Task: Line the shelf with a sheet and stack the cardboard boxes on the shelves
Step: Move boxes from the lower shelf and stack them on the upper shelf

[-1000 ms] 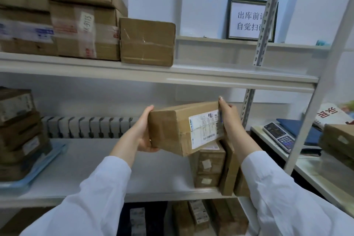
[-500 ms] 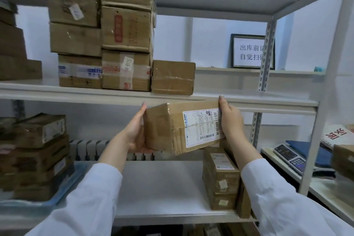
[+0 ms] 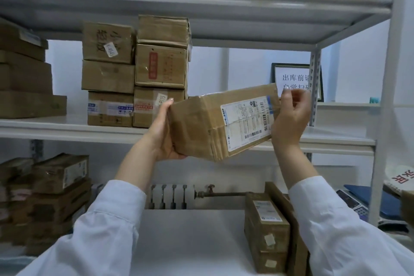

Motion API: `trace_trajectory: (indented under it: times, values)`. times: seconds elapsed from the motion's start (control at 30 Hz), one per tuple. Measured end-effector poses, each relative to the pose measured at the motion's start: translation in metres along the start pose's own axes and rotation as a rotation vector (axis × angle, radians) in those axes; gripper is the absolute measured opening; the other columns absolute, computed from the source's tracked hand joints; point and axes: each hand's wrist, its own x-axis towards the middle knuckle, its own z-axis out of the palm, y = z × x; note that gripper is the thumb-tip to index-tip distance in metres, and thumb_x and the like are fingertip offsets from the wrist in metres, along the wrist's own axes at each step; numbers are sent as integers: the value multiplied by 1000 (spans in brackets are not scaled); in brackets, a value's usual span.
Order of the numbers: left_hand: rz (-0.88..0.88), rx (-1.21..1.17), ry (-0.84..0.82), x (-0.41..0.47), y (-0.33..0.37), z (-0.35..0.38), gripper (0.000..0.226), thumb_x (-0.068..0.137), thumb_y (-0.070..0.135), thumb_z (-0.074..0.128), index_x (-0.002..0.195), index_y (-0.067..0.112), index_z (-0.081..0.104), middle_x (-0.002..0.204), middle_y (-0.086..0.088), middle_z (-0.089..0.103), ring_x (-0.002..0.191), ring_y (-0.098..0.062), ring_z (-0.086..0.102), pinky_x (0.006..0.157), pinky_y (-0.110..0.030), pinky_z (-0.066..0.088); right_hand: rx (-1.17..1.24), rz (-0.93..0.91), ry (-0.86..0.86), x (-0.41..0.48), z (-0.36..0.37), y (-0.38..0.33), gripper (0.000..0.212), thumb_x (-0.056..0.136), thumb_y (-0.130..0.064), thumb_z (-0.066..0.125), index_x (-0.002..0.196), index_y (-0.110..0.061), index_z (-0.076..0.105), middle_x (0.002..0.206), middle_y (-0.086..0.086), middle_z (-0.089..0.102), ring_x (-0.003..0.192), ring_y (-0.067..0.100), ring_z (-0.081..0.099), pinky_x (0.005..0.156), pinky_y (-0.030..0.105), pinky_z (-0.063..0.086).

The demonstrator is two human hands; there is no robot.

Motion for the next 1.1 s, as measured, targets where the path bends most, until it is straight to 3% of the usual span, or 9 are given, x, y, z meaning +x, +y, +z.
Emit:
trace_trajectory:
  times: [0.17,0.23,0.4,0.53,0.67,0.73,0.83,0.97,1.1]
  values:
    - [131,-96,47,4,38,20,67,81,72,26,112,25,62,111,-8,66,101,-28,59,78,-39,50,-19,-184,-194,4,12,-18,23,85,-48,39,79,-32,55,79,-17,52,82,11,51,79,41,45]
    - [178,-131,85,10,48,30,68,81,75,25,116,25,57,108,-8,64,98,-28,59,75,-40,50,-43,-152,-370,5,17,-19,37,81,-57,40,101,-32,60,99,-23,53,105,13,53,95,44,44]
    - [280,-102,224,28,64,51,109,49,95,36,136,30,43,132,-3,56,114,-29,55,83,-46,50,-8,31,-730,12,26,-8,76,74,-50,71,139,-46,32,147,-14,35,132,7,35,109,39,38]
    - [388,10,287,41,69,68,106,61,91,36,142,23,32,134,-2,50,118,-27,52,85,-45,52,48,87,-659,27,41,11,68,90,-23,62,148,-28,26,148,-12,38,133,12,42,111,38,37]
    - [469,191,335,52,65,70,97,67,76,57,136,9,43,129,-3,55,117,-24,54,98,-43,48,39,162,-596,38,56,27,61,90,-23,62,145,-28,36,141,-5,51,129,13,49,111,38,38]
    - [532,247,357,60,60,67,75,73,49,73,130,7,48,124,-5,60,114,-24,57,99,-41,47,32,166,-573,41,62,31,58,90,-23,62,143,-26,39,133,-2,57,125,13,51,107,34,40]
    - [577,309,378,69,53,64,50,82,19,72,126,7,52,117,-8,63,100,-20,59,96,-37,49,-4,218,-549,44,72,38,55,92,-27,59,143,-21,38,133,1,56,123,16,51,105,37,42]
    - [625,346,432,78,49,62,49,82,19,72,126,7,53,117,-7,63,98,-17,56,95,-35,47,6,267,-591,44,84,55,47,95,-23,50,141,-21,40,135,-1,54,123,18,51,106,41,42]
    - [650,493,538,95,49,55,54,83,26,70,130,8,51,126,-6,60,113,-21,55,98,-34,45,-2,232,-604,44,89,71,34,96,-19,46,129,-26,54,113,-12,63,107,9,58,99,34,47]
